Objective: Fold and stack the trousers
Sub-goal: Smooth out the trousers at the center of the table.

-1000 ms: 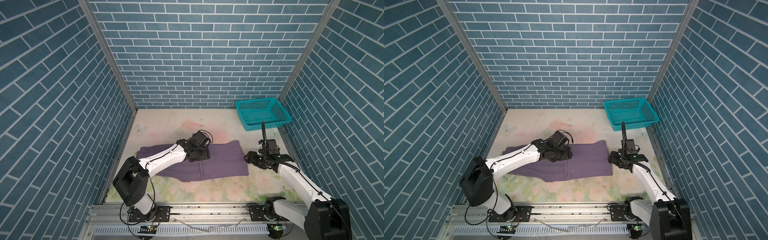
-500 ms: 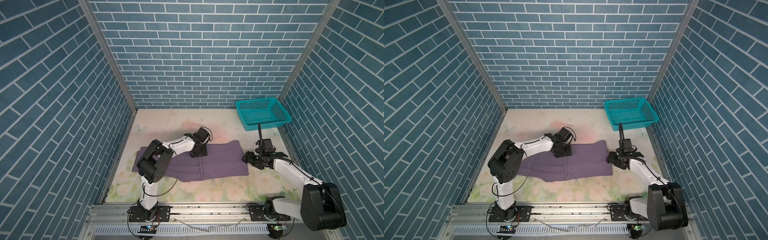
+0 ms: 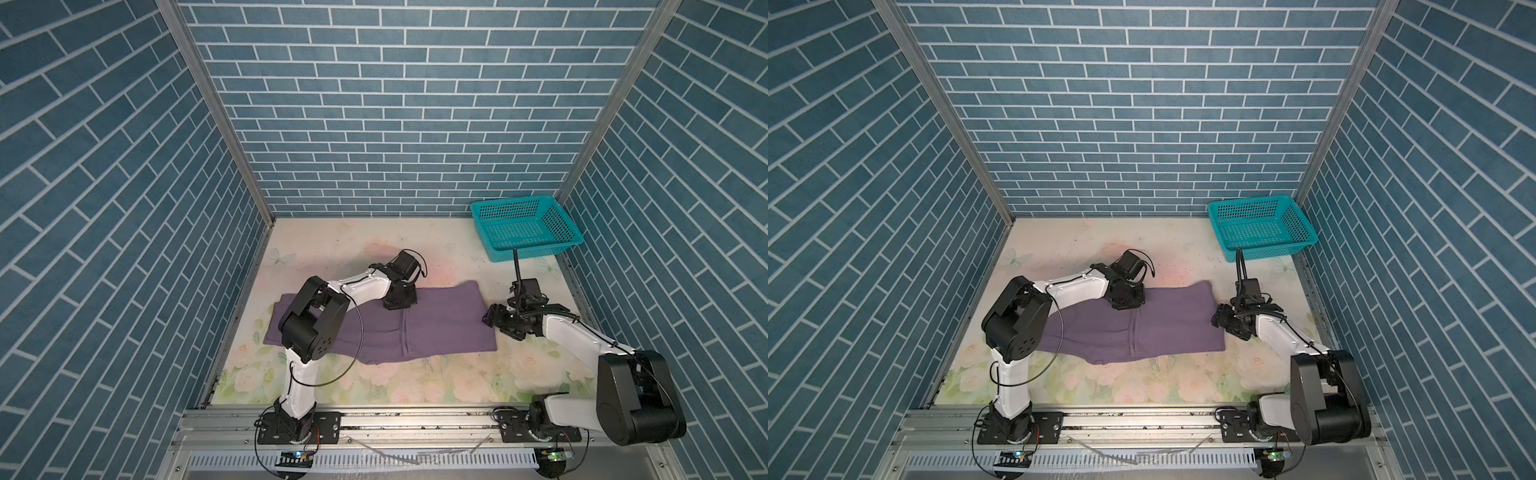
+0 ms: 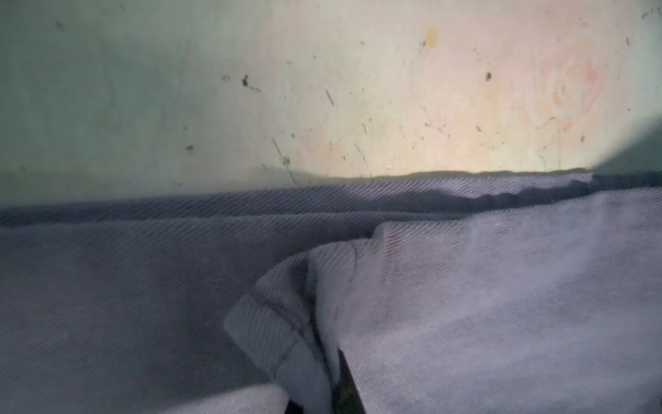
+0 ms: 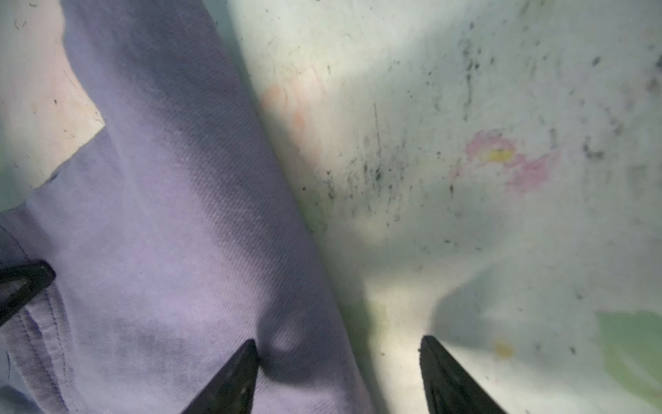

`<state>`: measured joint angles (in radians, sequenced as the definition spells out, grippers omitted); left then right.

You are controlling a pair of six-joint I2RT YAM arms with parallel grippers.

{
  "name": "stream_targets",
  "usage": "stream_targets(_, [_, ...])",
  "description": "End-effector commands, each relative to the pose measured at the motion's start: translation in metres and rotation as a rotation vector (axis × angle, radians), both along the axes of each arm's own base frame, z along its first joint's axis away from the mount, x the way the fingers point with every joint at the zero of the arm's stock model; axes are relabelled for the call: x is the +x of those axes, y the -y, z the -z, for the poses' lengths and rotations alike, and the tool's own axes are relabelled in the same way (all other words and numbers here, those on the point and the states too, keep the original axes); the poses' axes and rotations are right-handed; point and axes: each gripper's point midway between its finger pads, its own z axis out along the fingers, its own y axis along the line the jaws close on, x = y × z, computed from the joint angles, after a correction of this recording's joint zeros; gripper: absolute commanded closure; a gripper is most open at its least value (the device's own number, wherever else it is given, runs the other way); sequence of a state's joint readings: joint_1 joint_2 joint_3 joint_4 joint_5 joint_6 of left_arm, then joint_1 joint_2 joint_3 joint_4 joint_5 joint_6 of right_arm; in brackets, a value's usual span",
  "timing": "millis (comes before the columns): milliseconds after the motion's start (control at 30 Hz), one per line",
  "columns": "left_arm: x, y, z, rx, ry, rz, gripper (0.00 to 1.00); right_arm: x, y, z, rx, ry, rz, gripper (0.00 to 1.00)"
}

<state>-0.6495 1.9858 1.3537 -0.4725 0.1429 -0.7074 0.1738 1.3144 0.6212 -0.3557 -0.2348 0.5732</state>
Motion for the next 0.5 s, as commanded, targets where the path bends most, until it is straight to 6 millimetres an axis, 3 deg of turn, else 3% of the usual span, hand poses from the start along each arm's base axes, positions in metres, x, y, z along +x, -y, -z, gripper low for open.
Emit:
stream_targets(0, [0.020,-0.015,-0.028,0.016,0.087,-0.017,0.92,-0.002,0.006,0.008,-0.018,-0.026,0.041,0.28])
stream_targets(100, [0.028,-0.018,-0.028,0.006,0.097,-0.024,0.91,-0.003,0.005,0.013,-0.008,-0.049,0.048,0.27])
stream_targets(200, [0.032,-0.019,-0.024,-0.022,0.088,-0.039,0.60,-0.002,-0.001,0.015,0.029,-0.038,0.050,0.27])
stream_targets(233, [0.033,-0.022,-0.023,-0.023,0.088,-0.053,0.39,0.000,-0.004,0.015,0.047,-0.031,0.047,0.27])
stream_targets(267, [0.033,-0.024,-0.022,-0.030,0.085,-0.062,0.26,0.001,-0.008,0.015,0.071,-0.025,0.045,0.27])
stream_targets(333, [0.035,-0.029,-0.024,-0.043,0.081,-0.080,0.19,0.004,-0.015,0.013,0.116,-0.010,0.036,0.27])
stream_targets(467, [0.040,-0.046,-0.043,-0.060,0.110,-0.118,0.17,0.006,-0.020,0.018,0.148,-0.003,0.034,0.32])
